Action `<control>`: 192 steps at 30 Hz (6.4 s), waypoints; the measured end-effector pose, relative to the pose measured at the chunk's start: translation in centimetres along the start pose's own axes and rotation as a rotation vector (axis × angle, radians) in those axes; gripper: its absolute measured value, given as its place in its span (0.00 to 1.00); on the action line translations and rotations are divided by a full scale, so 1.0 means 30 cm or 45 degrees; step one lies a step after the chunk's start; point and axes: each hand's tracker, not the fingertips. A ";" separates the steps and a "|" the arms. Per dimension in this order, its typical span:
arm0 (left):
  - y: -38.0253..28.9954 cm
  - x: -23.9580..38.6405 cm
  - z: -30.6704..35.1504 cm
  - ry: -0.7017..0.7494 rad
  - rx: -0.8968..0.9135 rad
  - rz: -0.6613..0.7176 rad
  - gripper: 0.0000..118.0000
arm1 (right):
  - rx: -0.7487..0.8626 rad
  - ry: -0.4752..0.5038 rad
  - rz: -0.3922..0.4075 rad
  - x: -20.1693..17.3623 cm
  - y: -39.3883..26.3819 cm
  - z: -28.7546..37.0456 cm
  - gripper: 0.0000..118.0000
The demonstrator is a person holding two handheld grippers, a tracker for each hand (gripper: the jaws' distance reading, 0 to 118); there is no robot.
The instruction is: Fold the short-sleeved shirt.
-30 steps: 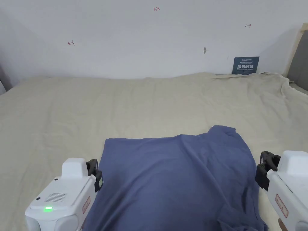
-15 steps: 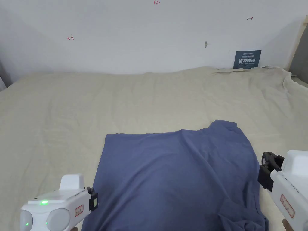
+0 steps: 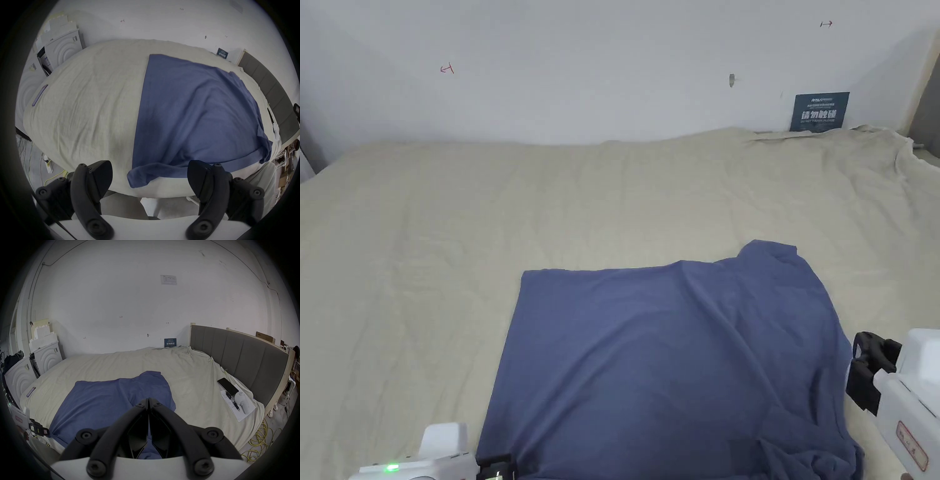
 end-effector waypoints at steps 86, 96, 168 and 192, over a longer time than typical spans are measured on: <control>0.565 0.210 -0.389 -0.022 0.005 -0.209 0.04 | -0.715 0.048 0.037 0.068 -0.125 -0.794 0.05; 0.569 0.218 -0.305 -0.031 0.027 -0.217 0.87 | -0.643 0.025 0.069 0.026 -0.075 -0.687 0.65; 0.438 0.057 -0.195 -0.072 -0.021 -0.183 0.06 | -0.213 -0.023 -0.071 0.080 -0.021 -0.155 0.00; 0.428 0.037 -0.122 -0.149 0.032 -0.116 0.06 | -0.685 0.084 -0.064 0.161 -0.333 -0.473 0.06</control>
